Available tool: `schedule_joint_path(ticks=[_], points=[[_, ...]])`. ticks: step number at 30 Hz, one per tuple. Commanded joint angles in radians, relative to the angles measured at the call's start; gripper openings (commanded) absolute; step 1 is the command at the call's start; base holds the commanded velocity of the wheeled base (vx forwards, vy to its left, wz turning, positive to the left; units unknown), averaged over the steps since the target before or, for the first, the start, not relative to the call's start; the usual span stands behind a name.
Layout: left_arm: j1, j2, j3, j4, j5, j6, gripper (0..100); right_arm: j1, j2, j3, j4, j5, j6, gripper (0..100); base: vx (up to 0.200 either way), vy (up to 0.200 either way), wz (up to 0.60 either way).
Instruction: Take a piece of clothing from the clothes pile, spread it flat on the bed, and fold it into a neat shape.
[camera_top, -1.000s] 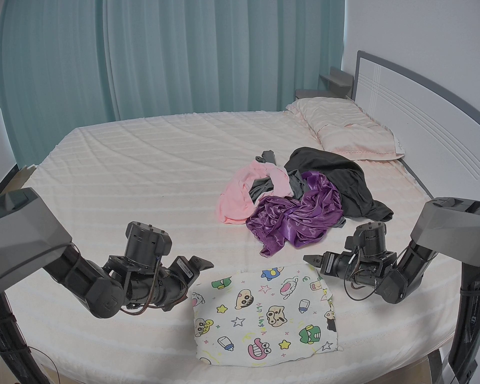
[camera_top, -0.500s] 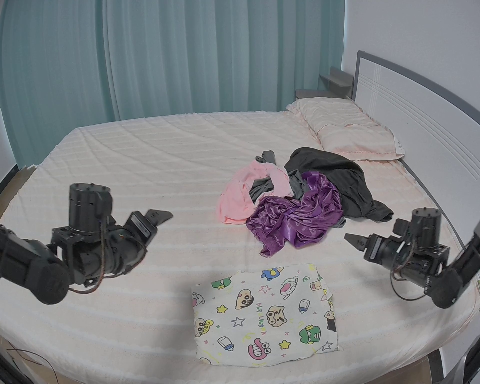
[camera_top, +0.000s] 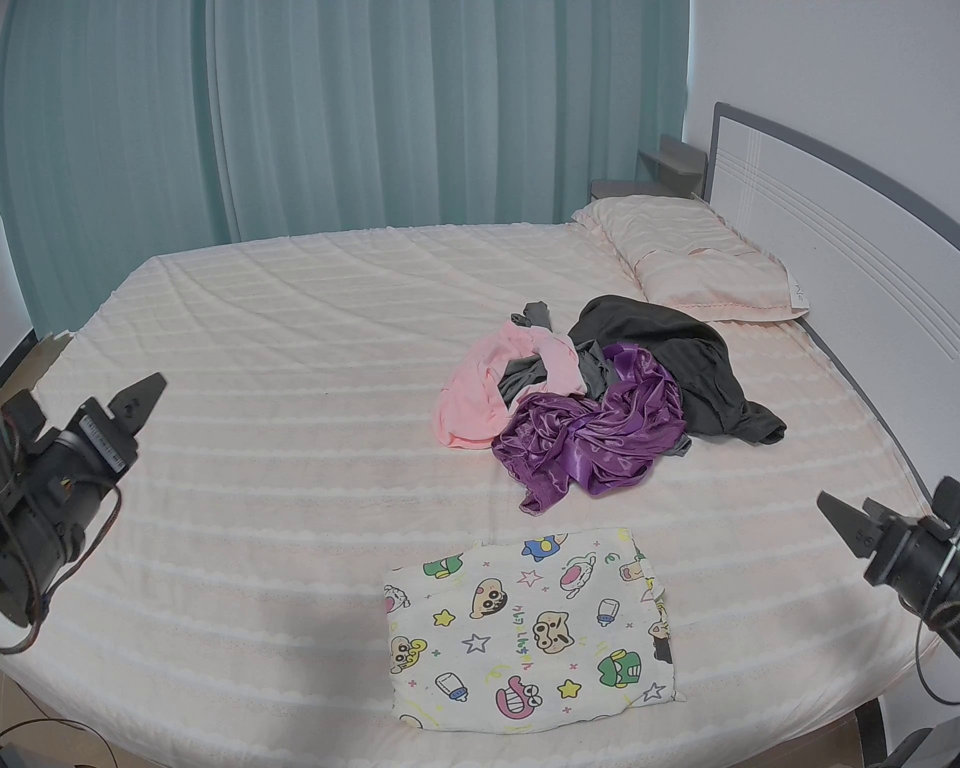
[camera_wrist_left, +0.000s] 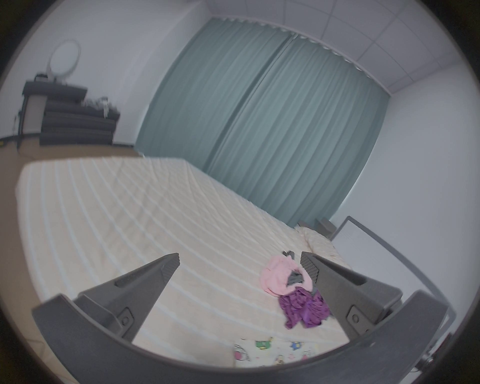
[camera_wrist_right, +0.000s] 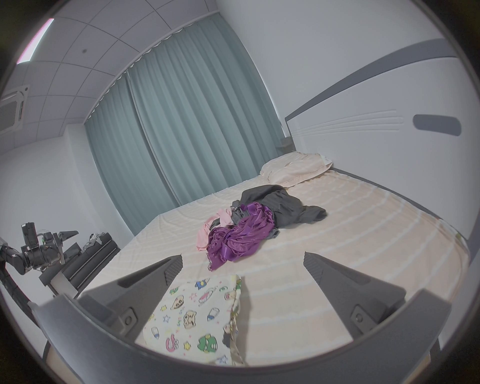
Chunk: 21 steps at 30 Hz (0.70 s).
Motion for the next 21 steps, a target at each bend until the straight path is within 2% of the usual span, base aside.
schedule_joint_path(ticks=[1, 2, 4, 8, 12, 13, 17, 18, 21], points=[[0.006, -0.417, 0.226, 0.01, 0.224, 0.299, 100, -0.037, -0.61, 0.086, 0.41, 0.003, -0.075, 100, 0.0, 0.0, 0.0], [0.009, -0.463, 0.257, 0.011, 0.266, 0.347, 100, -0.037, -0.738, 0.086, 0.556, 0.003, -0.111, 100, 0.0, 0.0, 0.0], [0.011, -0.508, 0.29, 0.011, 0.323, 0.39, 100, -0.038, -0.863, 0.086, 0.706, 0.002, -0.151, 100, 0.0, 0.0, 0.0], [0.011, -0.589, 0.369, 0.01, 0.424, 0.473, 100, -0.046, -1.077, 0.07, 0.918, 0.0, -0.189, 100, 0.0, 0.0, 0.0], [0.032, -0.655, 0.412, 0.011, 0.464, 0.536, 100, -0.084, -1.064, 0.063, 0.928, -0.031, -0.183, 100, 0.0, 0.0, 0.0], [0.084, -0.687, 0.432, 0.013, 0.467, 0.556, 100, -0.12, -1.064, 0.063, 0.928, -0.048, -0.186, 100, 0.0, 0.0, 0.0], [0.195, -0.767, 0.445, 0.06, 0.459, 0.583, 100, -0.182, -1.08, 0.058, 0.938, -0.055, -0.209, 100, 0.0, 0.0, 0.0], [0.198, -0.772, 0.445, 0.065, 0.459, 0.583, 100, -0.186, -1.083, 0.058, 0.939, -0.055, -0.21, 100, 0.0, 0.0, 0.0], [0.244, -0.891, 0.444, 0.188, 0.441, 0.602, 100, -0.238, -1.138, 0.057, 0.941, -0.078, -0.258, 100, 0.0, 0.0, 0.0]])
